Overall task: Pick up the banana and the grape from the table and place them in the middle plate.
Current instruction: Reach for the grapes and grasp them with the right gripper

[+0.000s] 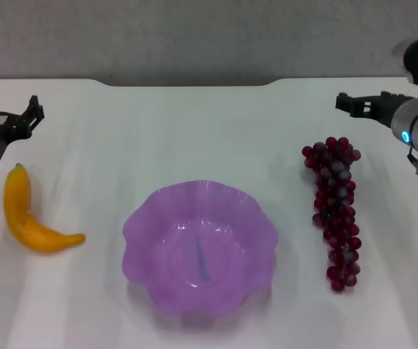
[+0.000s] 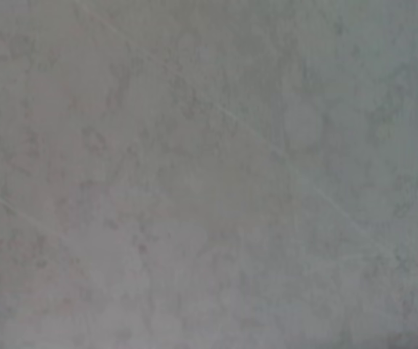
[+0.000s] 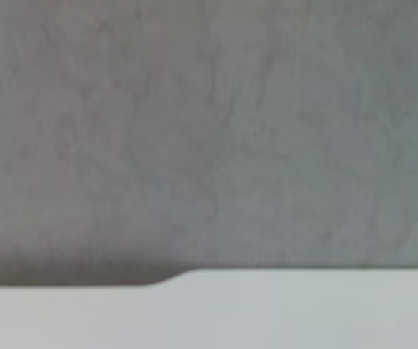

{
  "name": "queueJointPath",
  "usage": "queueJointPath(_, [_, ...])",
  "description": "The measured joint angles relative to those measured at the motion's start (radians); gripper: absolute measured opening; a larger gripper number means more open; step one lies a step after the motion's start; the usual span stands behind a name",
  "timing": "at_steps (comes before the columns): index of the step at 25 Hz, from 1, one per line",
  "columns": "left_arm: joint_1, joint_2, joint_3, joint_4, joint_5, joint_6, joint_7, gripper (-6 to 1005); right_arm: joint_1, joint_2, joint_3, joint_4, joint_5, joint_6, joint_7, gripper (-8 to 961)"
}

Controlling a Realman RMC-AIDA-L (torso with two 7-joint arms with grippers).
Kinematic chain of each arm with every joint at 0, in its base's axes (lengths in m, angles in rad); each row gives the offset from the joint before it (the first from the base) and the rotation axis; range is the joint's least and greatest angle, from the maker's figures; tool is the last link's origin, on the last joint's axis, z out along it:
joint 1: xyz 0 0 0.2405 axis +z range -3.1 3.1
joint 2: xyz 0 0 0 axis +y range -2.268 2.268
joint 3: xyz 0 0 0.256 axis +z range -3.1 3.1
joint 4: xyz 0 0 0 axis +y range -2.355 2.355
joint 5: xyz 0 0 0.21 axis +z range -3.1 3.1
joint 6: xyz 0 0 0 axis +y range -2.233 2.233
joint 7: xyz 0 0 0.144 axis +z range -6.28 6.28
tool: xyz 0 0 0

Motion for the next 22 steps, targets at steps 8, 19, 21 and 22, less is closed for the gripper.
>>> queueJointPath(8, [-0.001, 0.001, 0.002, 0.000, 0.001, 0.000, 0.000, 890, 0.040, -0.035, 0.005, -0.023, 0.000, 0.178, -0.026, 861])
queueJointPath(19, [-0.007, -0.001, 0.003, -0.003, 0.001, -0.006, 0.000, 889, 0.060, -0.008, 0.016, -0.036, 0.000, 0.306, -0.130, 861])
queueJointPath(21, [-0.007, -0.001, 0.001, -0.003, 0.001, -0.007, 0.000, 889, 0.045, 0.008, 0.025, -0.045, 0.000, 0.282, -0.132, 861])
queueJointPath(22, [-0.007, -0.002, 0.001, -0.003, 0.001, -0.007, 0.000, 889, 0.041, 0.010, 0.028, -0.048, 0.000, 0.280, -0.132, 861])
